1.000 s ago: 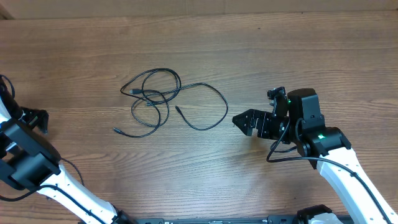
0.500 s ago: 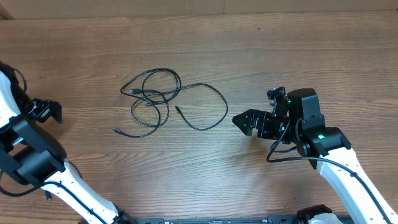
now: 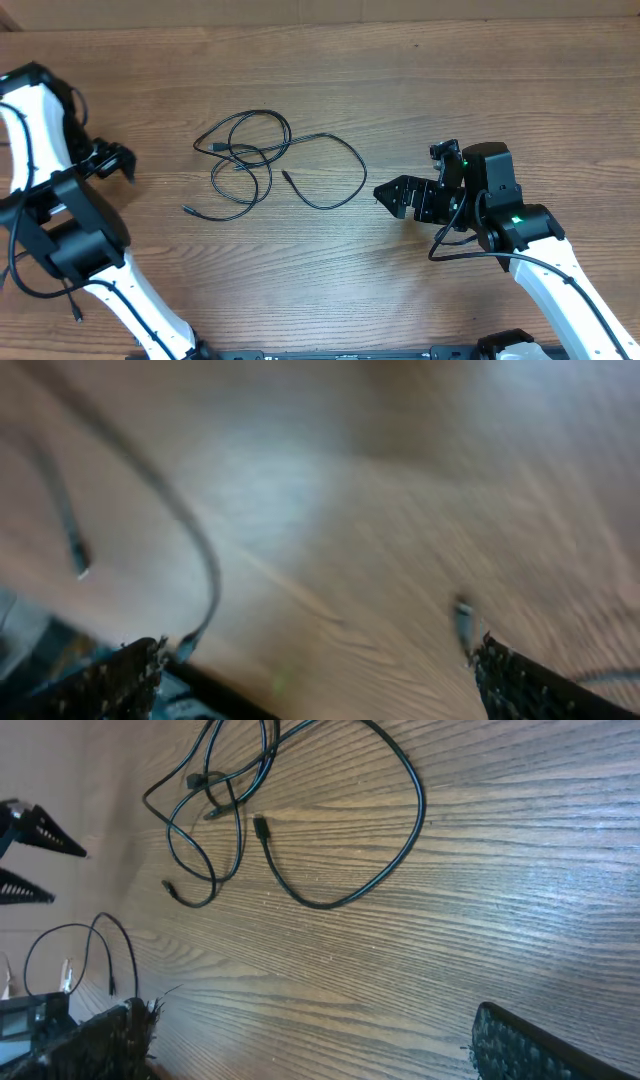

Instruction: Untangle cables

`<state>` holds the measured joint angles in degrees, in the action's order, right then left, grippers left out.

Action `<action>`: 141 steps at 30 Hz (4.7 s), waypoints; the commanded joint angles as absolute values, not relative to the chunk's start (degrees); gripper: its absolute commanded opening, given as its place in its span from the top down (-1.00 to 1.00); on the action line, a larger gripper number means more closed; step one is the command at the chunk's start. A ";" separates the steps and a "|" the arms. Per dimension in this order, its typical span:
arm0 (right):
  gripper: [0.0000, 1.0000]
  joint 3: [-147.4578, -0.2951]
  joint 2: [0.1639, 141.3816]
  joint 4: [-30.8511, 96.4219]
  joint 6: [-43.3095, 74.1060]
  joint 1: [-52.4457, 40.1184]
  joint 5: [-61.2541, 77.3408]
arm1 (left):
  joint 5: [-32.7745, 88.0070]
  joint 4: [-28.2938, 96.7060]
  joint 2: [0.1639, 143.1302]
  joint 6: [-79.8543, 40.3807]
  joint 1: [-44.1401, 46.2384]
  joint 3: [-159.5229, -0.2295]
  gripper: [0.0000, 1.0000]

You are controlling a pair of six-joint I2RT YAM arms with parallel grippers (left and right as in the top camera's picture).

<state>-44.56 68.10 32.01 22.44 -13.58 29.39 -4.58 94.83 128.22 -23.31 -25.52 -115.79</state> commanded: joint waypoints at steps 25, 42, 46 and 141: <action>-1.00 -44.97 68.12 32.32 21.98 -13.43 25.91 | 4.86 78.59 128.73 -22.37 5.43 -115.48 -1.00; -1.00 -44.97 68.12 33.58 20.47 -13.41 25.93 | -4.67 80.60 128.73 -30.89 12.12 -115.48 -0.84; -1.00 -44.97 68.12 33.76 20.47 -13.43 25.93 | -6.35 82.32 128.73 -30.87 11.70 -115.46 -0.91; -1.00 -44.97 68.12 36.51 20.47 -13.41 25.28 | -41.45 52.64 89.08 -19.92 -9.56 -120.16 0.92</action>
